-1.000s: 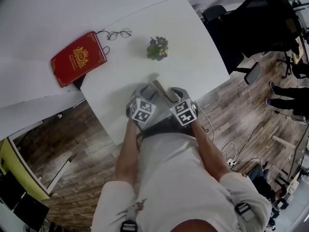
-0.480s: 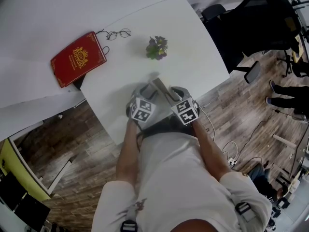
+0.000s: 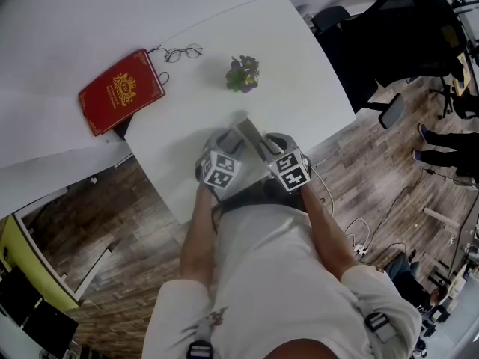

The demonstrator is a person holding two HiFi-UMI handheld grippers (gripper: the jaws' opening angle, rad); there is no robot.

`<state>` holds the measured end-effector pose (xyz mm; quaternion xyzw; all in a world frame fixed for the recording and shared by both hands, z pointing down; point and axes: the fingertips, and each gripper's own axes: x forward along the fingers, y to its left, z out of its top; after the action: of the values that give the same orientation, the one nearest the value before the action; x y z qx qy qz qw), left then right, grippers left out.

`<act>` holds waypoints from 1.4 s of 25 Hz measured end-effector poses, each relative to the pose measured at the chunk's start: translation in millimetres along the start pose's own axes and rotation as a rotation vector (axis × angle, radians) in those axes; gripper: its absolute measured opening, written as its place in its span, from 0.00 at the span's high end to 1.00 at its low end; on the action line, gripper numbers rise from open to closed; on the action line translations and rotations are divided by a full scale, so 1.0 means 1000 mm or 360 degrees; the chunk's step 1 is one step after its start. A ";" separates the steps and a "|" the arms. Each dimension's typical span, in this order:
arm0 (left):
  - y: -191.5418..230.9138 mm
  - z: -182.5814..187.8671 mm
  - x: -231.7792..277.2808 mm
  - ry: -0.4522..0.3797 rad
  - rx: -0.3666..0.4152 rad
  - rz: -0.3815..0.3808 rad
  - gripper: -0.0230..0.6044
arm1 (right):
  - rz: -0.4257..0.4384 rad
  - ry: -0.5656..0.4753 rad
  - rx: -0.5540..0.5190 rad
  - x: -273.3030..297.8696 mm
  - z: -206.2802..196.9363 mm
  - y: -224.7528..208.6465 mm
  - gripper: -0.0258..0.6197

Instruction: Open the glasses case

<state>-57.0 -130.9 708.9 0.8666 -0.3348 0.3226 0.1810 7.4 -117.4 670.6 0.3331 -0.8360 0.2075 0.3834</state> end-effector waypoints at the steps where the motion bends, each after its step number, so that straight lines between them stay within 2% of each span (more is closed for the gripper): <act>1: 0.000 0.000 0.000 0.0001 -0.0001 -0.0001 0.64 | -0.0001 0.0000 0.0002 0.000 0.000 -0.001 0.81; 35: 0.001 -0.004 0.002 0.0009 -0.0010 0.0003 0.64 | -0.0055 0.0005 0.0059 0.000 -0.004 -0.026 0.90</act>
<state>-58.2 -130.2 712.6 0.8649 -0.3359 0.3243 0.1843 28.2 -132.6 675.4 0.3544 -0.8256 0.2169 0.3819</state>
